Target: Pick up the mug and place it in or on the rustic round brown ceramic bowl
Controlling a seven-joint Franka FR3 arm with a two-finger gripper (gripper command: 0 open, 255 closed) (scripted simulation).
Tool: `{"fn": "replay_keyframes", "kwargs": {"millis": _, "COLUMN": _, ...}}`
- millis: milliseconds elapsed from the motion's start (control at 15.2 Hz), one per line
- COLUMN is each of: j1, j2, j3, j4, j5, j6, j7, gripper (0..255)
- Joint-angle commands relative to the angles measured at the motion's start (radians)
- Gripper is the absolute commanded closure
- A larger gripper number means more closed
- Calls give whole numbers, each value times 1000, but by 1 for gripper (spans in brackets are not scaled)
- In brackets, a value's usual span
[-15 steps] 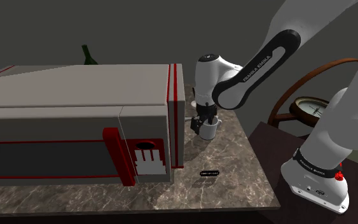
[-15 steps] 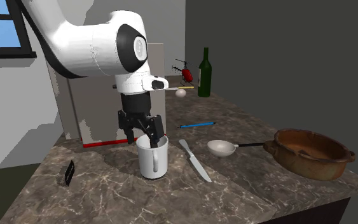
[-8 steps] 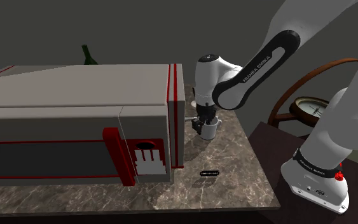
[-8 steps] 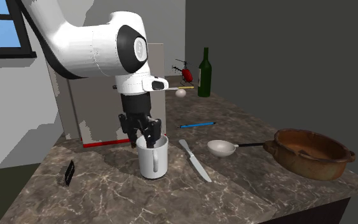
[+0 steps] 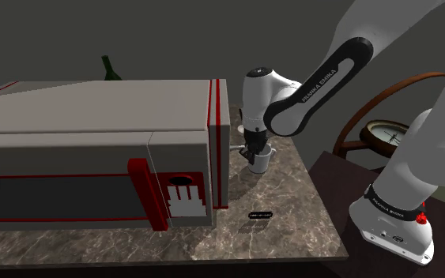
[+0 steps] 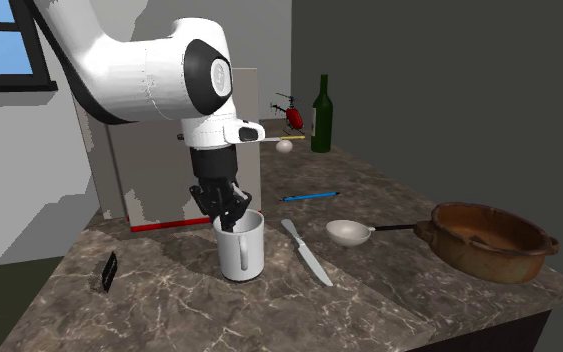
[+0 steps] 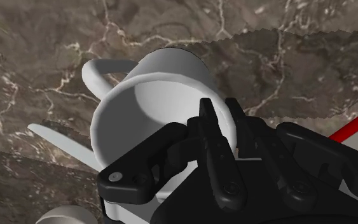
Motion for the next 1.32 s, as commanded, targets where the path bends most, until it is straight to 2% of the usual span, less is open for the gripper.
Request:
{"fn": "replay_keyframes", "kwargs": {"millis": 0, "j1": 0, "j2": 0, "j3": 0, "j4": 0, "j5": 0, "j6": 0, "j7": 0, "gripper": 255}}
{"fn": "replay_keyframes", "kwargs": {"millis": 594, "j1": 10, "j2": -118, "j3": -3, "j4": 25, "j5": 65, "j6": -137, "j7": -53, "gripper": 255}}
{"fn": "replay_keyframes", "kwargs": {"millis": 1254, "j1": 20, "j2": -223, "j3": -15, "j4": 77, "j5": 103, "j6": -290, "j7": -88, "gripper": 255}}
